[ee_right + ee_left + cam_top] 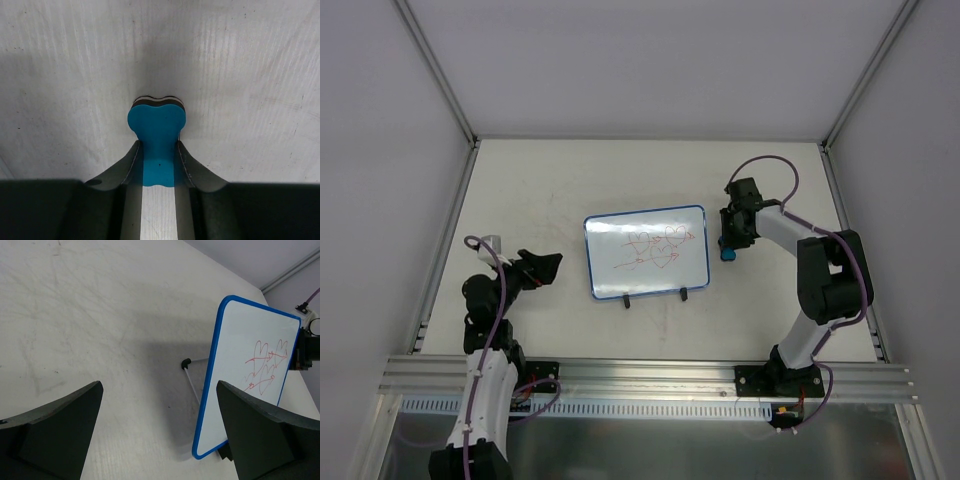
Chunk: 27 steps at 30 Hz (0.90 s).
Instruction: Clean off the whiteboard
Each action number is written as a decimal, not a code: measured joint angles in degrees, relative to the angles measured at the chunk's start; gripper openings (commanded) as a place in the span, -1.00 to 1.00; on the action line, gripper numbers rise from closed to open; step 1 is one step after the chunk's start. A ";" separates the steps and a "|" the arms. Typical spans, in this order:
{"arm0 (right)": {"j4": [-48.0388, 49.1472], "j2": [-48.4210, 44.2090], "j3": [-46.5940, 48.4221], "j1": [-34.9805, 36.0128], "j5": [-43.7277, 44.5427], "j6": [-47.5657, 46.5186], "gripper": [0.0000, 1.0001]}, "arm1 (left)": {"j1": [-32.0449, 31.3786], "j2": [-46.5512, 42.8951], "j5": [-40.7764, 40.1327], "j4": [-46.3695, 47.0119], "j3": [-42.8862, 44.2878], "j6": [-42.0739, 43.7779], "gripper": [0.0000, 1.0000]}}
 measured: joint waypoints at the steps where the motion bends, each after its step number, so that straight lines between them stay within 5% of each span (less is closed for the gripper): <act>1: -0.02 -0.02 0.00 0.00 0.00 -0.02 -0.63 | 0.00 0.74 0.50 1.01 0.00 -0.09 0.98; 12: -3.72 -12.50 -0.04 -0.57 1.36 0.28 -0.64 | 0.20 17.64 8.90 17.59 0.02 -3.41 0.98; 21: -5.18 -22.43 -1.99 -1.16 -0.59 0.87 -0.63 | 2.38 44.24 24.37 44.70 2.89 -14.32 0.98; 27: -5.99 -23.30 -2.91 -1.22 -3.65 0.90 -0.64 | 2.38 55.69 30.05 50.29 5.53 -20.96 0.98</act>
